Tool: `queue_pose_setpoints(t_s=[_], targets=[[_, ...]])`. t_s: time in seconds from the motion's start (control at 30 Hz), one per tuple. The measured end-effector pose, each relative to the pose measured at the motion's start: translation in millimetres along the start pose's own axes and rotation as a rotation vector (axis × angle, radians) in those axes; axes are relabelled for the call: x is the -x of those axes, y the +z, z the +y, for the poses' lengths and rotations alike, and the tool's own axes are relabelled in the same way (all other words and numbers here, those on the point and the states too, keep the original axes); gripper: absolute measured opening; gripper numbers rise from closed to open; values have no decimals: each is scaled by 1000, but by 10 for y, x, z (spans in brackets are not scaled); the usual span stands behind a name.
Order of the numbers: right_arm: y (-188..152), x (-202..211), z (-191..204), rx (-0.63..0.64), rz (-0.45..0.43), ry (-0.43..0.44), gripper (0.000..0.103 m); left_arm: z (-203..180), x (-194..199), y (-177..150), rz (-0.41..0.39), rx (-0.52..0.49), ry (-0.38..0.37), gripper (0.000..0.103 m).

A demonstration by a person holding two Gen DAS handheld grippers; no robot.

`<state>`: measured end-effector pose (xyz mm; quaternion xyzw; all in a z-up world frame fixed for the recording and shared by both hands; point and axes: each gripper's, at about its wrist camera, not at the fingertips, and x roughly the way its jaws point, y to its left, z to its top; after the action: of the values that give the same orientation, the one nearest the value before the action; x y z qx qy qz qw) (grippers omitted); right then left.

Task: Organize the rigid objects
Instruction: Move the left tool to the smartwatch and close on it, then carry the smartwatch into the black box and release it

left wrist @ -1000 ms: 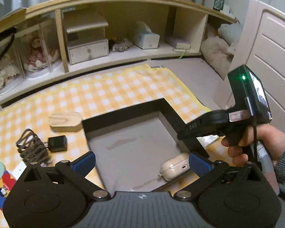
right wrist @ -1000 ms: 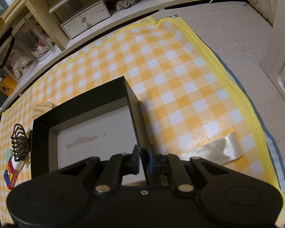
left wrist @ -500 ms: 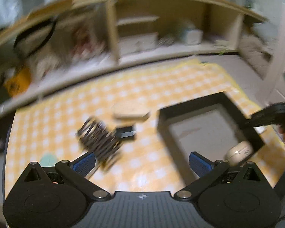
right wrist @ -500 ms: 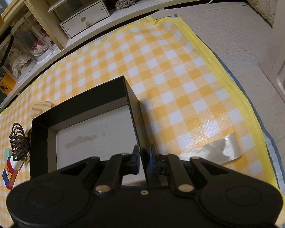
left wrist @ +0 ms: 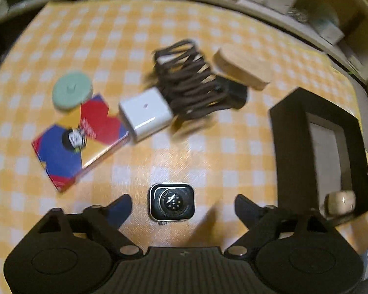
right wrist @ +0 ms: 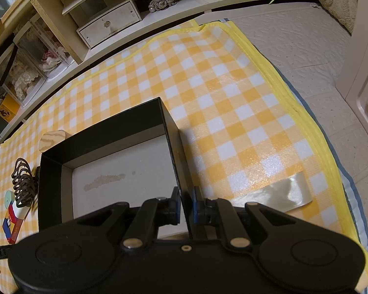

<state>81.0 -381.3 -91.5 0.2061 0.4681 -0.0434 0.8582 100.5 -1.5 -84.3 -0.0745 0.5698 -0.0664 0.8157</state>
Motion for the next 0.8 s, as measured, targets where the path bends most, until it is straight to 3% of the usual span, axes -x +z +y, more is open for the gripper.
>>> queue_pose_setpoints(t_s=[0.23, 0.5, 0.8], targets=[[3, -1, 4, 0, 0, 0, 10, 9, -105, 12, -27, 20, 13, 74], [5, 0, 3, 0, 0, 0, 10, -81, -91, -31, -36, -55, 87, 50], [-3, -1, -5, -1, 2, 0, 10, -153, -146, -88, -30, -98, 77, 47]])
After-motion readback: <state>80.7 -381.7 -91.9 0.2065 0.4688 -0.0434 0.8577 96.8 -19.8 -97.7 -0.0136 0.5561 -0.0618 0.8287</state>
